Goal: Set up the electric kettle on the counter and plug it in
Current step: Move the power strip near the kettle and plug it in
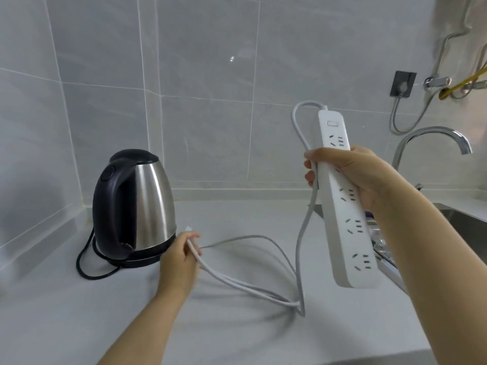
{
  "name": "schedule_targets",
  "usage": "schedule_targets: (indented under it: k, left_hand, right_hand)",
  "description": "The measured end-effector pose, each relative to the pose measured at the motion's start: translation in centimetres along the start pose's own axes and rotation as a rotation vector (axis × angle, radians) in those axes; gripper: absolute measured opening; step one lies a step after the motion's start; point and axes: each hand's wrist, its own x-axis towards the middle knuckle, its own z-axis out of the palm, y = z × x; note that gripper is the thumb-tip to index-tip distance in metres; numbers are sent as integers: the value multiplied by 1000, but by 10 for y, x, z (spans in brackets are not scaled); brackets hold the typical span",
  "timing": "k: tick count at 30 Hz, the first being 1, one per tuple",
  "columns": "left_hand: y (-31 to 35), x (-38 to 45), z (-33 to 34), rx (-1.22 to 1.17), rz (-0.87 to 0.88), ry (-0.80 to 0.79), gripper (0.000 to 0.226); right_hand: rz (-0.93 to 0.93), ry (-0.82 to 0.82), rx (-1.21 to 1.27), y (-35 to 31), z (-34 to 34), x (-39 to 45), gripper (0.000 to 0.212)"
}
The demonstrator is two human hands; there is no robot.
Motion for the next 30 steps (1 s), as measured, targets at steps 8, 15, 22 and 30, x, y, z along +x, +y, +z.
schedule_targets:
  k: [8,15,22,30]
  left_hand:
    - [24,4,-16,-664,-306,158,29]
    - [14,12,-16,-623,-436,128,24]
    - [6,-7,-8,659,215,137,29]
    - [36,-75,16,392,796,-697,31]
  right_hand:
    - [84,79,-247,12,-33,-12,18]
    - [135,149,-540,23,-58,-9,21]
    - [164,108,-529,37,-55,-1,19]
    - [163,59,-532,67,-36,13,21]
